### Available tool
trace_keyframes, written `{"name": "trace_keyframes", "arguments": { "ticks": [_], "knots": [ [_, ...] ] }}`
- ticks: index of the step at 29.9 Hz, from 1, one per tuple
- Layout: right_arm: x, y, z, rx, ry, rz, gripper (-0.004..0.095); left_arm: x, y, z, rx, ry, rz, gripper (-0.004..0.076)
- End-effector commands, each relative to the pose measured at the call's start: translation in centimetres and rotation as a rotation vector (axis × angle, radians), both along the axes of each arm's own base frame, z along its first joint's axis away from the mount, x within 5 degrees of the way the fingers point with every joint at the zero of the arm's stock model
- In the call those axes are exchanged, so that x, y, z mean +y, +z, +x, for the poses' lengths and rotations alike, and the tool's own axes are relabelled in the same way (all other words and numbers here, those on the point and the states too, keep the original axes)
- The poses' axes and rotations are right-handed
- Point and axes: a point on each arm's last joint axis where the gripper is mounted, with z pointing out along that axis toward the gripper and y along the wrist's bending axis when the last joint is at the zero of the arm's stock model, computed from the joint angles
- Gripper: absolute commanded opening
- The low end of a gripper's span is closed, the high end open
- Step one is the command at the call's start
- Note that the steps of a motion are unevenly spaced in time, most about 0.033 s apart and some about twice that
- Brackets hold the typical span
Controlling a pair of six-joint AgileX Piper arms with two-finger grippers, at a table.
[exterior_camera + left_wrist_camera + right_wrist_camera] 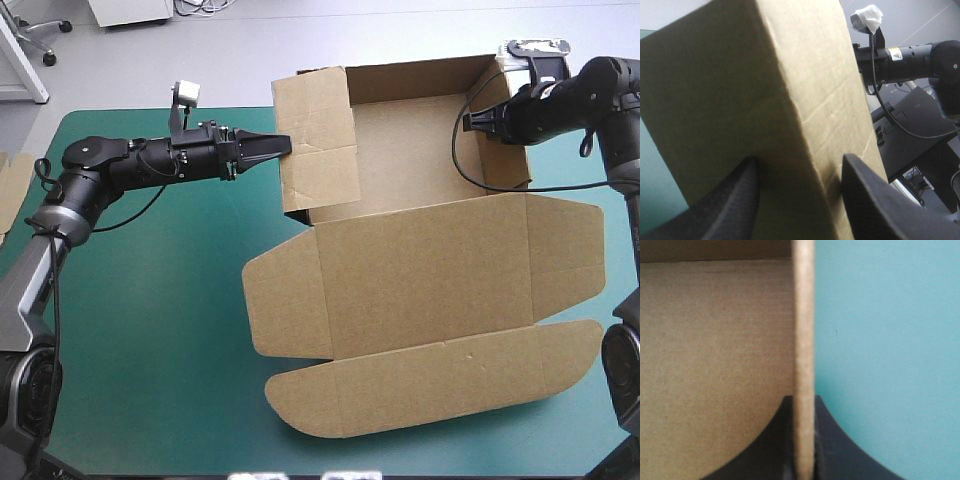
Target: Fold the box
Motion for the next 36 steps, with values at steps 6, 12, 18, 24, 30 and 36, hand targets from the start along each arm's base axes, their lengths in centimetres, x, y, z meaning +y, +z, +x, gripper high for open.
{"name": "trace_keyframes", "arguments": {
  "ticks": [6,12,18,24,30,36],
  "knots": [
    [0.0,3.0,-1.4,-0.111,-0.037,0.076,-0.0033,-0.6,5.1,-1.7,-0.043,0.014,0.076,0.037],
    [0.0,3.0,-1.5,-0.101,-0.056,0.105,-0.0031,-2.5,6.8,-1.8,-0.071,0.119,0.211,0.037],
    [0.5,2.9,-1.5,-0.09,-0.057,0.107,-0.0026,-4.0,7.5,-2.2,-0.095,0.195,0.332,0.037],
    [2.2,2.9,-1.6,-0.099,-0.05,0.104,-0.0026,-4.4,7.3,-1.7,-0.066,0.217,0.389,0.037],
    [2.8,2.9,-1.7,-0.096,-0.04,0.111,-0.0026,-5.1,7.0,-1.4,-0.055,0.258,0.471,0.037],
    [3.2,2.9,-1.8,-0.085,-0.046,0.113,-0.0025,-5.5,7.0,-1.4,-0.069,0.308,0.561,0.0368]
  ]
}}
